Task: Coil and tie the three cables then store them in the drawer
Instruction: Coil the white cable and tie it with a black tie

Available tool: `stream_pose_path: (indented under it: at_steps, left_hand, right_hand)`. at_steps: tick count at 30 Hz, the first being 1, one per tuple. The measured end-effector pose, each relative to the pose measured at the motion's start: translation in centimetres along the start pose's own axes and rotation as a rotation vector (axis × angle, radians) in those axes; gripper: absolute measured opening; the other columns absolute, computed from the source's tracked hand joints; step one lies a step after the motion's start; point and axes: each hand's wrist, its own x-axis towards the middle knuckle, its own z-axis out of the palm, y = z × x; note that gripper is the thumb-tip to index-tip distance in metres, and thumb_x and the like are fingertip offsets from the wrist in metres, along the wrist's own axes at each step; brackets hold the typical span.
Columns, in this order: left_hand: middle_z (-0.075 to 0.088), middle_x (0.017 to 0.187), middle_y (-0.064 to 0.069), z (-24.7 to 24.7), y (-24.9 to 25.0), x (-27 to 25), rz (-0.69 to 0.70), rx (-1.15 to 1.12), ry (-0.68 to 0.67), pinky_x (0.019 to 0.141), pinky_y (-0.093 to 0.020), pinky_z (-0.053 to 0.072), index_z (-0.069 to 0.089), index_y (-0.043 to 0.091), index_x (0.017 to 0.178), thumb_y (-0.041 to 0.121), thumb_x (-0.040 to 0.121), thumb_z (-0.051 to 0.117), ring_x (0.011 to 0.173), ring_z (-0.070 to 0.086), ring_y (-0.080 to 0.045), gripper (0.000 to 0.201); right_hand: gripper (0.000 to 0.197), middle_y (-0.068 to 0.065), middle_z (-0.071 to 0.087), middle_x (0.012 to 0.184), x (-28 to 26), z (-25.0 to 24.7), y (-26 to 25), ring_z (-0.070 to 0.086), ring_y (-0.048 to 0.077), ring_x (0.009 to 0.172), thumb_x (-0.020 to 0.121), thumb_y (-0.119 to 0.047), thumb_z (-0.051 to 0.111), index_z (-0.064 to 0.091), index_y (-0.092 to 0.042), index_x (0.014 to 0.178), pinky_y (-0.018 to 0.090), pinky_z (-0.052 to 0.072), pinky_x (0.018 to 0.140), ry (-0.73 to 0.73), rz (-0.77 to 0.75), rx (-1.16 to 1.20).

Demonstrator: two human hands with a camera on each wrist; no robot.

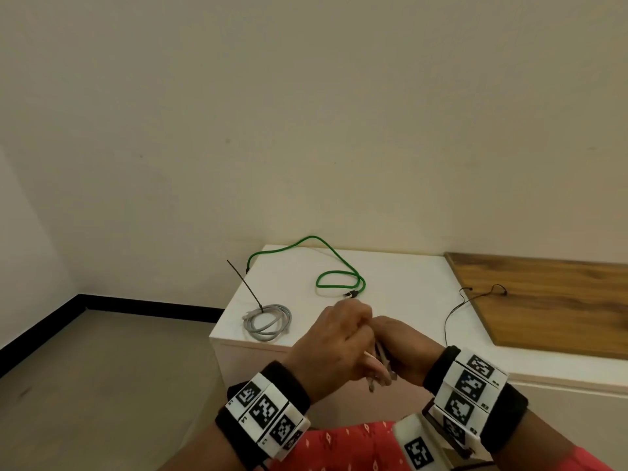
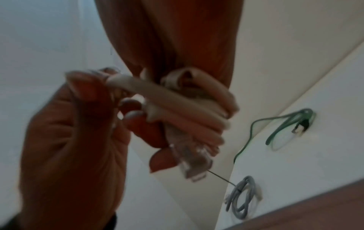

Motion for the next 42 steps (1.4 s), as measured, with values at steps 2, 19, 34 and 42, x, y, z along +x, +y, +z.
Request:
stream_pose_path:
  at_steps: [2, 19, 34, 42]
  left_hand:
    - [0.038, 0.117, -0.002, 0.1, -0.3, -0.5, -0.12, -0.128, -0.059, 0.072, -0.022, 0.047, 0.039, 0.018, 0.077, 0.05, 0.086, 0.047, 0.087, 0.05, -0.014, 0.034]
    - [0.036, 0.117, 0.005, 1.2, 0.0, -1.6, -0.417, -0.5, -0.106, 0.074, -0.026, 0.05, 0.024, 0.033, 0.111, 0.08, 0.069, 0.032, 0.08, 0.052, -0.013, 0.064]
    - [0.068, 0.07, -0.005, 1.5, -0.2, -1.2, -0.541, -0.121, 0.185, 0.047, -0.022, 0.049, 0.045, 0.017, 0.103, 0.057, 0.092, 0.015, 0.056, 0.064, -0.014, 0.05]
    - [0.054, 0.06, -0.001, 2.4, -0.4, -0.7, -0.682, -0.119, 0.317, 0.046, -0.024, 0.04, 0.054, 0.008, 0.078, 0.057, 0.092, 0.012, 0.05, 0.052, -0.018, 0.066]
  right_hand:
    - [0.038, 0.009, 0.058, 0.05, -0.1, 0.4, -0.1, 0.057, 0.017, 0.041, 0.097, -0.019, 0.035, 0.057, 0.0, 0.072, 0.027, 0.054, 0.046, -0.031, 0.057, 0.027]
    - [0.025, 0.008, 0.054, 0.044, 0.5, 1.2, 0.8, 0.051, 0.013, 0.035, 0.091, -0.003, 0.04, 0.055, -0.004, 0.07, 0.024, 0.049, 0.041, -0.006, 0.123, -0.006]
    - [0.047, -0.003, 0.053, 0.05, 1.6, 3.0, 2.9, 0.051, 0.01, 0.049, 0.096, -0.031, 0.037, 0.056, -0.013, 0.057, 0.027, 0.041, 0.054, 0.418, -0.342, -0.291]
    - [0.013, -0.003, 0.063, 0.07, 1.7, 3.2, 4.4, 0.063, 0.004, 0.06, 0.094, -0.026, 0.044, 0.054, -0.019, 0.089, 0.022, 0.052, 0.058, 0.617, -0.5, -0.29]
